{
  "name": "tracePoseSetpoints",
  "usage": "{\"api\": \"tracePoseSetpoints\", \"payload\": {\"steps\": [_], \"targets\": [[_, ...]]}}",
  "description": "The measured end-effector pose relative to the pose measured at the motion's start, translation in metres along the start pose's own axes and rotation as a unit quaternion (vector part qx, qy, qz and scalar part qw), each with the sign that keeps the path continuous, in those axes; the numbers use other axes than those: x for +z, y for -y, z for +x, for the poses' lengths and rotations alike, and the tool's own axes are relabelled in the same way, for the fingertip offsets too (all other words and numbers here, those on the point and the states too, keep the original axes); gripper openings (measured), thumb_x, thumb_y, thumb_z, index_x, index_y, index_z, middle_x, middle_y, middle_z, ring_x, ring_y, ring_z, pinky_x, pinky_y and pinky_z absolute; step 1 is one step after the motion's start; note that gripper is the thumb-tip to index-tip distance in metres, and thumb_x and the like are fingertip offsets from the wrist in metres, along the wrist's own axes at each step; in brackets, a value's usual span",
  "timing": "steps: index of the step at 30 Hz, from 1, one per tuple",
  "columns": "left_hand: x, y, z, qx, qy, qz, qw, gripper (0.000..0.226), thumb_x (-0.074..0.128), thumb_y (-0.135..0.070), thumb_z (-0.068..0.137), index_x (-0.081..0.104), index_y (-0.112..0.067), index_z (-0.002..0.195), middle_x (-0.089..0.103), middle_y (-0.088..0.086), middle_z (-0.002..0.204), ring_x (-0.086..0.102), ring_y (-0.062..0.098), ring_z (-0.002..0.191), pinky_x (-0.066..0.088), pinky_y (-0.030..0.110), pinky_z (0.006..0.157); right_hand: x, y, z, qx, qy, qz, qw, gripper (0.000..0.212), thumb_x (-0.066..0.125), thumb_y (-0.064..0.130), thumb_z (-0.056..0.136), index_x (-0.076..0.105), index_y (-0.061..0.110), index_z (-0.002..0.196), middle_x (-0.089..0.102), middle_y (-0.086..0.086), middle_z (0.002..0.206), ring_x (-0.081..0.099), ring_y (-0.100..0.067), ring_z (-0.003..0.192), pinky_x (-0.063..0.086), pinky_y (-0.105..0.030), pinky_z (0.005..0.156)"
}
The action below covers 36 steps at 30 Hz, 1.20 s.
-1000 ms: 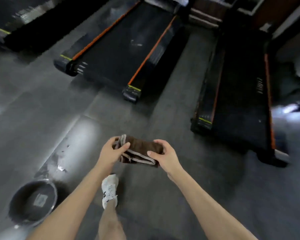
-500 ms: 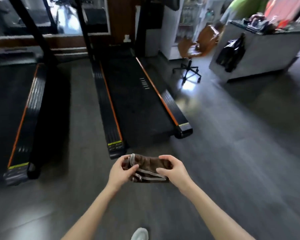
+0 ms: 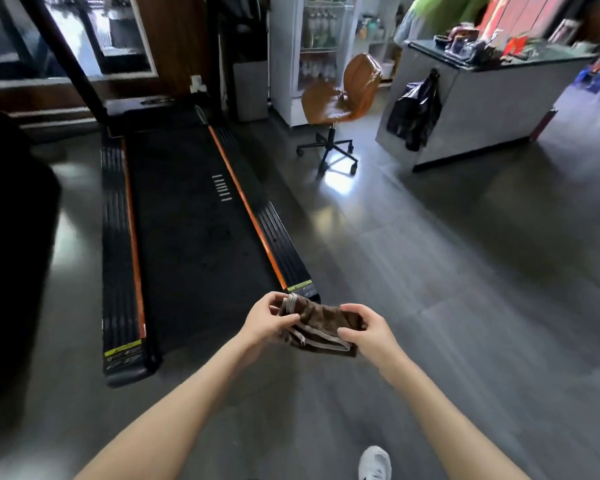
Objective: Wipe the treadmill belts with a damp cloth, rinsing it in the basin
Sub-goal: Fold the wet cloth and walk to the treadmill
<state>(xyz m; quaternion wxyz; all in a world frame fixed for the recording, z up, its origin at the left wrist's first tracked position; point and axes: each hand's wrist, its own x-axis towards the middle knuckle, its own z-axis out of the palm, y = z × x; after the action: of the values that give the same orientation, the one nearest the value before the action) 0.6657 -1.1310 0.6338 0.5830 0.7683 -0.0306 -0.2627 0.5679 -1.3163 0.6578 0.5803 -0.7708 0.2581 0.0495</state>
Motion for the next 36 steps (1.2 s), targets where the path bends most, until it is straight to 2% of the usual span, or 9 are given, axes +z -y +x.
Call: {"api": "tracePoseSetpoints", "payload": {"steps": [3, 5, 7, 10, 14, 19, 24, 32, 36], "targets": [[0.042, -0.035, 0.043, -0.013, -0.038, -0.030, 0.999, 0.033, 0.073, -0.007, 0.080, 0.059, -0.009, 0.110, 0.062, 0.017, 0.104, 0.061, 0.014, 0.080, 0.052, 0.024, 0.049, -0.060, 0.013, 0.066, -0.009, 0.052, -0.039, 0.998, 0.040, 0.068, 0.001, 0.077, 0.061, 0.029, 0.104, 0.067, 0.000, 0.096, 0.063, -0.016, 0.084, 0.051, -0.022, 0.069], [0.061, -0.054, 0.070, -0.023, -0.072, -0.051, 0.996, 0.033, 0.074, -0.008, 0.080, 0.059, -0.011, 0.109, 0.061, 0.019, 0.109, 0.061, 0.017, 0.084, 0.055, 0.026, 0.051, -0.090, 0.026, 0.112, -0.024, 0.083, -0.061, 0.994, 0.041, 0.068, 0.000, 0.075, 0.062, 0.028, 0.105, 0.066, 0.002, 0.096, 0.061, -0.015, 0.083, 0.049, -0.019, 0.066], [0.075, -0.070, 0.096, -0.038, -0.112, -0.073, 0.990, 0.032, 0.074, -0.008, 0.079, 0.059, -0.011, 0.108, 0.061, 0.020, 0.110, 0.062, 0.019, 0.087, 0.059, 0.034, 0.059, -0.110, 0.041, 0.156, -0.033, 0.112, -0.079, 0.990, 0.042, 0.067, 0.000, 0.075, 0.063, 0.027, 0.106, 0.066, 0.004, 0.096, 0.061, -0.013, 0.082, 0.049, -0.016, 0.065], [0.087, -0.091, 0.141, -0.061, -0.159, -0.104, 0.980, 0.032, 0.073, -0.006, 0.080, 0.058, -0.011, 0.107, 0.061, 0.017, 0.107, 0.063, 0.021, 0.088, 0.059, 0.041, 0.062, -0.127, 0.061, 0.222, -0.042, 0.164, -0.100, 0.980, 0.042, 0.067, -0.001, 0.075, 0.063, 0.025, 0.108, 0.065, 0.002, 0.096, 0.061, -0.013, 0.078, 0.050, -0.018, 0.064], [0.093, -0.117, 0.220, -0.082, -0.204, -0.137, 0.966, 0.029, 0.071, -0.005, 0.082, 0.056, -0.016, 0.103, 0.062, 0.012, 0.097, 0.063, 0.018, 0.078, 0.059, 0.037, 0.060, -0.139, 0.089, 0.323, -0.063, 0.218, -0.116, 0.967, 0.043, 0.068, -0.003, 0.075, 0.062, 0.026, 0.106, 0.064, -0.002, 0.097, 0.059, -0.014, 0.081, 0.051, -0.022, 0.069], [0.087, -0.158, 0.338, -0.101, -0.237, -0.159, 0.953, 0.034, 0.072, -0.005, 0.081, 0.056, -0.016, 0.109, 0.060, 0.015, 0.104, 0.065, 0.025, 0.086, 0.059, 0.041, 0.063, -0.153, 0.135, 0.462, -0.083, 0.264, -0.140, 0.951, 0.044, 0.071, -0.001, 0.074, 0.062, 0.030, 0.104, 0.064, -0.002, 0.104, 0.060, -0.018, 0.091, 0.051, -0.026, 0.077], [0.080, -0.215, 0.444, -0.116, -0.284, -0.159, 0.939, 0.042, 0.074, -0.007, 0.079, 0.056, -0.016, 0.116, 0.057, 0.018, 0.114, 0.064, 0.027, 0.095, 0.057, 0.032, 0.055, -0.171, 0.190, 0.584, -0.102, 0.303, -0.150, 0.936, 0.043, 0.070, -0.003, 0.075, 0.062, 0.026, 0.107, 0.063, -0.002, 0.103, 0.057, -0.015, 0.086, 0.045, -0.020, 0.067], [0.077, -0.293, 0.604, -0.125, -0.397, -0.166, 0.894, 0.037, 0.073, -0.007, 0.081, 0.057, -0.016, 0.113, 0.056, 0.008, 0.105, 0.060, 0.017, 0.084, 0.057, 0.029, 0.054, -0.173, 0.276, 0.785, -0.164, 0.401, -0.207, 0.877, 0.045, 0.069, -0.002, 0.076, 0.062, 0.022, 0.113, 0.063, -0.009, 0.104, 0.058, -0.015, 0.080, 0.047, -0.013, 0.055], [0.082, -0.314, 0.669, -0.132, -0.489, -0.178, 0.844, 0.043, 0.074, -0.011, 0.080, 0.057, -0.016, 0.119, 0.057, 0.006, 0.113, 0.056, 0.018, 0.094, 0.049, 0.017, 0.048, -0.164, 0.319, 0.866, -0.190, 0.465, -0.250, 0.828, 0.045, 0.066, -0.003, 0.077, 0.060, 0.025, 0.111, 0.060, -0.006, 0.093, 0.057, -0.018, 0.070, 0.050, -0.030, 0.057]]}}
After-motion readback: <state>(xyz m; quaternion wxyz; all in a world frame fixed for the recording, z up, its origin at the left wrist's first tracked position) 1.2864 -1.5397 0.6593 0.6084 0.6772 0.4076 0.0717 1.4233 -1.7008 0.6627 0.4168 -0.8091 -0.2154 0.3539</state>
